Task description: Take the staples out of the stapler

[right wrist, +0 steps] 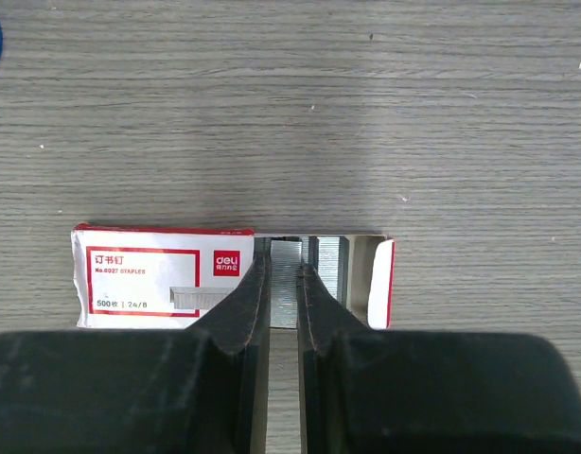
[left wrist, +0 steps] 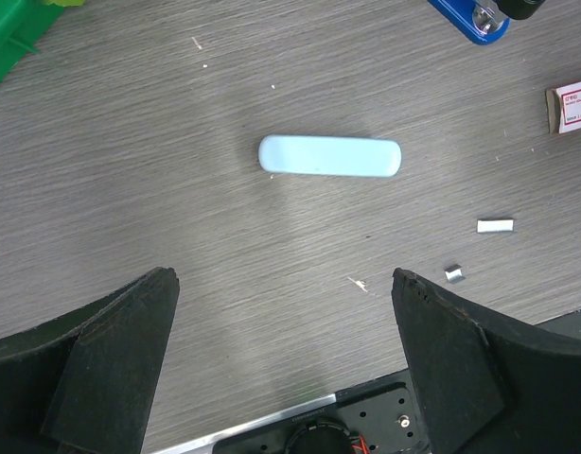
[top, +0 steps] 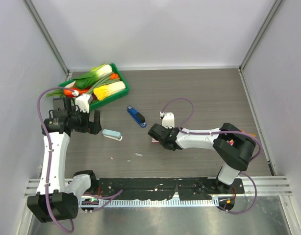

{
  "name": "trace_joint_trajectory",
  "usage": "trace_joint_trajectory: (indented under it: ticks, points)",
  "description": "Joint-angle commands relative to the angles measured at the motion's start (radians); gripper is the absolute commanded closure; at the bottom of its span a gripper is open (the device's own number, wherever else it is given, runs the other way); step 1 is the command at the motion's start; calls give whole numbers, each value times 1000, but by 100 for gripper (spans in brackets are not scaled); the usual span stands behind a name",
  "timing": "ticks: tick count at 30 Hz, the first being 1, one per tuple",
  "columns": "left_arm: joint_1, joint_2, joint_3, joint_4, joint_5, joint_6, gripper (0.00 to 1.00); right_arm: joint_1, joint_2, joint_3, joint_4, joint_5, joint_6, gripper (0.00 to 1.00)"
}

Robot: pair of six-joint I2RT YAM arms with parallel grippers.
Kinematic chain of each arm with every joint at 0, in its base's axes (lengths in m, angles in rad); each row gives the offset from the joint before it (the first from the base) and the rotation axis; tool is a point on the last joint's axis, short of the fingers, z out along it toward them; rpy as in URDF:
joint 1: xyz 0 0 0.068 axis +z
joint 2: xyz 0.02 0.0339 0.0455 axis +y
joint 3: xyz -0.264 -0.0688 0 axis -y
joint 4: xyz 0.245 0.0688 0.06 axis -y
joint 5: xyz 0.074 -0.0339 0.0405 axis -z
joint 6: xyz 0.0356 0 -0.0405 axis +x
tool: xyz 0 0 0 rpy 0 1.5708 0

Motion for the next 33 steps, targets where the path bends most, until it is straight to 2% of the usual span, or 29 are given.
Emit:
trace_joint_trajectory:
  ticks: [1, 9, 18, 29, 33]
  points:
    - [4, -21, 3, -2, 24, -3, 0, -3, -15, -1, 39, -3, -23, 87]
    - [4, -20, 6, -6, 27, 2, 0, -5, -68, -24, 71, -45, -34, 80]
    - [4, -26, 9, -17, 40, 5, 0, -3, -101, -13, 89, -82, -67, 67]
    - [5, -32, 12, -22, 40, 9, 0, -3, -125, -6, 76, -75, -64, 68]
    - [5, -32, 12, -22, 40, 8, 0, -3, -150, -10, 65, -43, -58, 78]
